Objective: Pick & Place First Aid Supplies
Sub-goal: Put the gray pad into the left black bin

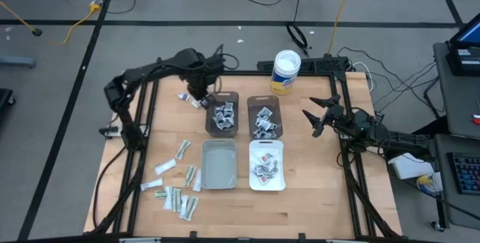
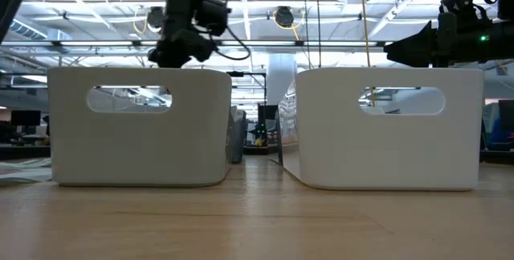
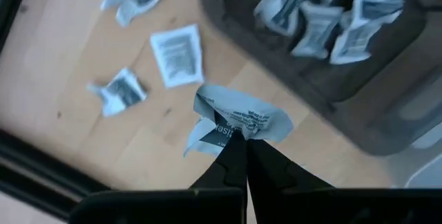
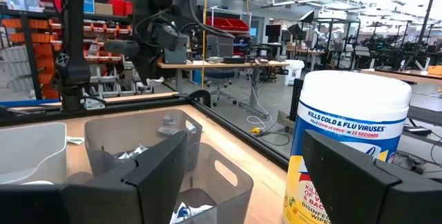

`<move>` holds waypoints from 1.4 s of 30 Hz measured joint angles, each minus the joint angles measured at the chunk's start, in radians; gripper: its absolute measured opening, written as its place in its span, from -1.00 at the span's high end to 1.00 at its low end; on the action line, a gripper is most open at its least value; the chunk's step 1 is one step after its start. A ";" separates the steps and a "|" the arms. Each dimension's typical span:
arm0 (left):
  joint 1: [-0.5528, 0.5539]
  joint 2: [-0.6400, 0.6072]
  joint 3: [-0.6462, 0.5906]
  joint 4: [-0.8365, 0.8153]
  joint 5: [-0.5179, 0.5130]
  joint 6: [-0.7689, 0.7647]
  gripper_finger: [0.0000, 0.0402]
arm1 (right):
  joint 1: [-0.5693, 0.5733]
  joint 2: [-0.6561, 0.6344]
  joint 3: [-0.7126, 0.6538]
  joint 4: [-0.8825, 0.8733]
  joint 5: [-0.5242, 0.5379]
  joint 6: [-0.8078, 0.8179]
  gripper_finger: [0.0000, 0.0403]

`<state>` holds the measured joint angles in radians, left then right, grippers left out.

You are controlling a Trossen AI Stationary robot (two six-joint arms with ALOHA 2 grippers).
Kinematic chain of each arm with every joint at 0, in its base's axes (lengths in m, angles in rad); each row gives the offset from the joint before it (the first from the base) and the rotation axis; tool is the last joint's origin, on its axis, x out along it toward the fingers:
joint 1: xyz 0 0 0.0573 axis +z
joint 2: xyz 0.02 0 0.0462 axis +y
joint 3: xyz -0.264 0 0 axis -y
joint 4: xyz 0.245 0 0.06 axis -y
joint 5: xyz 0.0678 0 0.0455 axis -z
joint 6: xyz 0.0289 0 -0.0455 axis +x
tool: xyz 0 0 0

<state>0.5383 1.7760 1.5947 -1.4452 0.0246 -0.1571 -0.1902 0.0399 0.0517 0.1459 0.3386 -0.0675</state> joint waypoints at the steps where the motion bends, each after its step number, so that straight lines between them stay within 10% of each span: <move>1: -0.010 0.021 0.027 -0.007 0.000 0.007 1.00 | 0.000 0.000 0.000 0.000 0.000 0.000 -0.38; 15: -0.096 0.212 0.335 -0.084 0.003 0.042 1.00 | 0.000 0.000 0.000 0.000 0.000 0.000 -0.39; 42: -0.202 0.214 -0.086 0.337 0.070 -0.033 1.00 | 0.000 0.000 0.000 0.000 0.000 0.000 -0.38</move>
<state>0.3366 1.9900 1.5086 -1.1087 0.0945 -0.1898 -0.1902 0.0399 0.0521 0.1459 0.3386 -0.0673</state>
